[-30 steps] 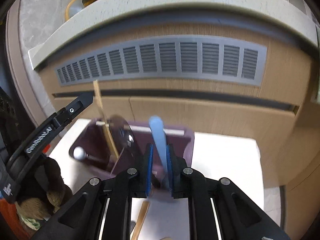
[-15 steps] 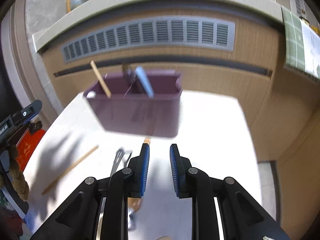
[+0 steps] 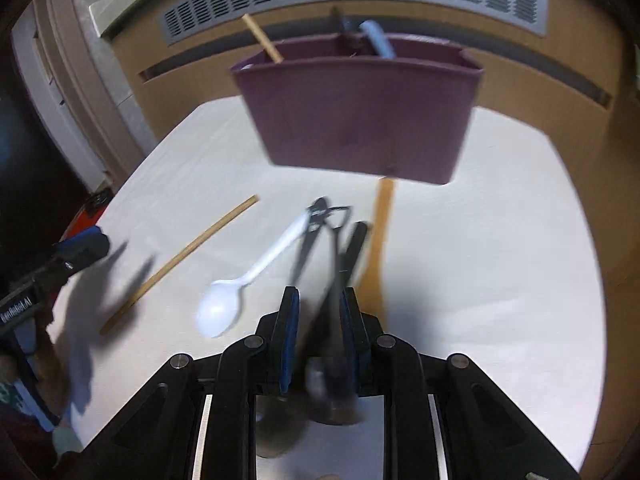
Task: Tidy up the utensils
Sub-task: 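Grasp the white plastic spoon by its handle with the right tool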
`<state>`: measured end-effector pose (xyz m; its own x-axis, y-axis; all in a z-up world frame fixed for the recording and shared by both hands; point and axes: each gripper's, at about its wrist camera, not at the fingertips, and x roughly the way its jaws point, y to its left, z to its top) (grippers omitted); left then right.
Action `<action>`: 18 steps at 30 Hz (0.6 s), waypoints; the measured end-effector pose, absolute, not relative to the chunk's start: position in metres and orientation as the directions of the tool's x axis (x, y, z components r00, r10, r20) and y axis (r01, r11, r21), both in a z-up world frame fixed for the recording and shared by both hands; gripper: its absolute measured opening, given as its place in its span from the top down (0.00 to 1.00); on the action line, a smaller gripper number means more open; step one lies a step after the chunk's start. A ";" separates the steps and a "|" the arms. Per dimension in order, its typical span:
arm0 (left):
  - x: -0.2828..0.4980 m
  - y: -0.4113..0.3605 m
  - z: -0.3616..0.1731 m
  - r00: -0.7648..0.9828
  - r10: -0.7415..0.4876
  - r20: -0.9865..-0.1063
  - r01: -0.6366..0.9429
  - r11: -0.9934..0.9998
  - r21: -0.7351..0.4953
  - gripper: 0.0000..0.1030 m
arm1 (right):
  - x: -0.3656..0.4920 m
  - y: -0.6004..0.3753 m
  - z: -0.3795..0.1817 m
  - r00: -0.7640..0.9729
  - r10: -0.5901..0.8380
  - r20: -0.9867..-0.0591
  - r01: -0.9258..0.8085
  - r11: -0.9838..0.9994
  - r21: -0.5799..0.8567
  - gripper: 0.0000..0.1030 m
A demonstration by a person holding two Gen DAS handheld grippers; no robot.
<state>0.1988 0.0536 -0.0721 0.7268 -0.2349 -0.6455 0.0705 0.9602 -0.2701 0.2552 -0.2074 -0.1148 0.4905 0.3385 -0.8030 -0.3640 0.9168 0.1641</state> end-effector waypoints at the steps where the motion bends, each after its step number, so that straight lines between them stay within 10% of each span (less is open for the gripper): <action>1: 0.202 0.052 -0.072 0.728 -0.230 -0.646 0.071 0.962 -0.264 0.41 | 0.256 -0.204 -0.116 0.475 0.352 -0.806 -0.370 0.911 0.180 0.81; 18: 0.206 0.045 -0.085 0.675 -0.307 -0.671 0.137 0.946 -0.294 0.41 | 0.308 -0.147 -0.129 0.477 0.263 -0.839 -0.213 0.960 0.180 0.79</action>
<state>0.2058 0.0448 -0.0846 0.6747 -0.3067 -0.6714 0.1371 0.9458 -0.2943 0.3077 -0.1466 -0.1295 0.4773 0.2629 -0.8385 -0.2132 0.9603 0.1797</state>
